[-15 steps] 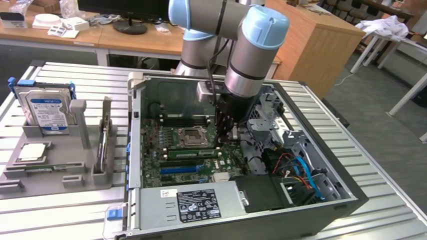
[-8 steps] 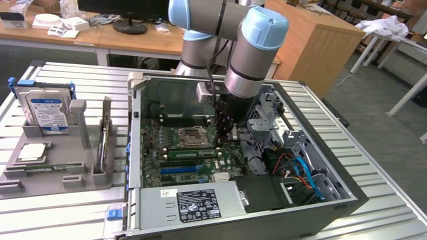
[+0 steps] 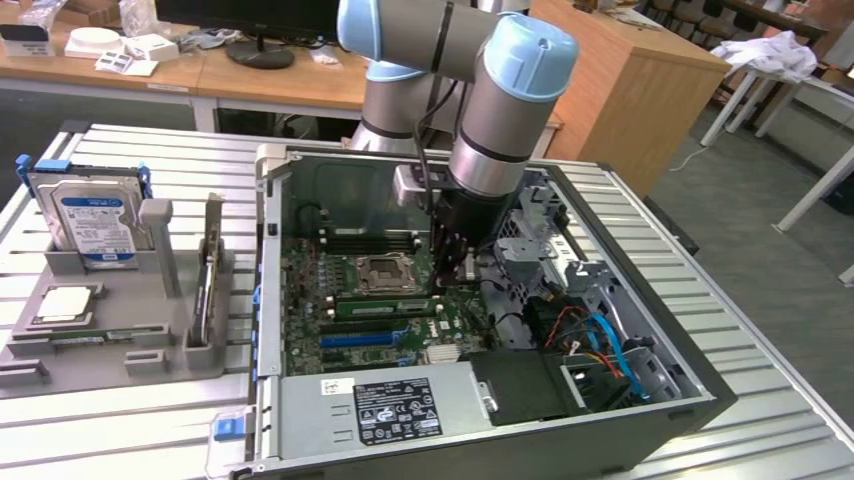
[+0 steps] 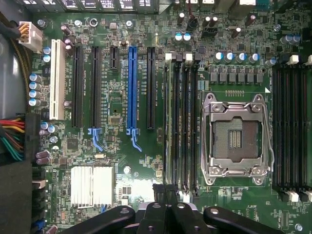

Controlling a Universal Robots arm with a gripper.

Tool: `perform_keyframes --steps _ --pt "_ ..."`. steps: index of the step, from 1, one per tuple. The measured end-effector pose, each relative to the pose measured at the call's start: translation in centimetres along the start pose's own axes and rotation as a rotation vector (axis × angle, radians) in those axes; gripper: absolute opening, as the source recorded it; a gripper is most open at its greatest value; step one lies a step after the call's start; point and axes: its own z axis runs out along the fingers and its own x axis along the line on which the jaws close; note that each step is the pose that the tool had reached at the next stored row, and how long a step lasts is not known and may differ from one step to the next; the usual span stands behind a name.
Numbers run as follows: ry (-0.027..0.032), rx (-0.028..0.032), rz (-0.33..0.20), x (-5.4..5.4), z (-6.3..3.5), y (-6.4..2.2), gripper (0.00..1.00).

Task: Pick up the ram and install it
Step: 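Press down the ram until it locks into place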

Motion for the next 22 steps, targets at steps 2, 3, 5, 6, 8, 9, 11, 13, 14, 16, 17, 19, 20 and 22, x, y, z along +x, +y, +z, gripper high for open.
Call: perform_keyframes --steps 2,3,5,6,8,9,11,13,14,16,17,19,20,22 --pt "0.0 0.0001 0.0 0.0 0.0 -0.04 0.11" --pt "0.0 0.0 0.0 0.0 0.01 -0.07 0.11" --pt "0.0 0.0001 0.0 0.0 0.01 -0.12 0.11" --pt "0.0 0.0 0.0 0.0 0.01 -0.14 0.11" --pt "0.0 0.0 0.0 0.0 0.01 -0.17 0.11" --pt "0.0 0.0 0.0 0.0 0.01 -0.16 0.11" --pt "0.0 0.0 0.0 0.0 0.01 -0.17 0.11" --pt "0.0 0.0 0.0 0.0 0.01 -0.17 0.11" --pt "0.0 0.0001 0.0 0.0 0.01 -0.16 0.11" --pt "-0.0001 0.0001 0.0 0.0 0.02 -0.17 0.11" --pt "-0.0001 0.0001 0.0 -0.01 0.03 -0.17 0.11" --pt "-0.0003 0.0001 0.0 -0.12 0.05 -0.17 0.11" --pt "-0.0001 0.0 0.0 -0.21 0.05 -0.16 0.11" --pt "-0.0001 0.0 0.0 -0.47 0.06 -0.16 0.11"
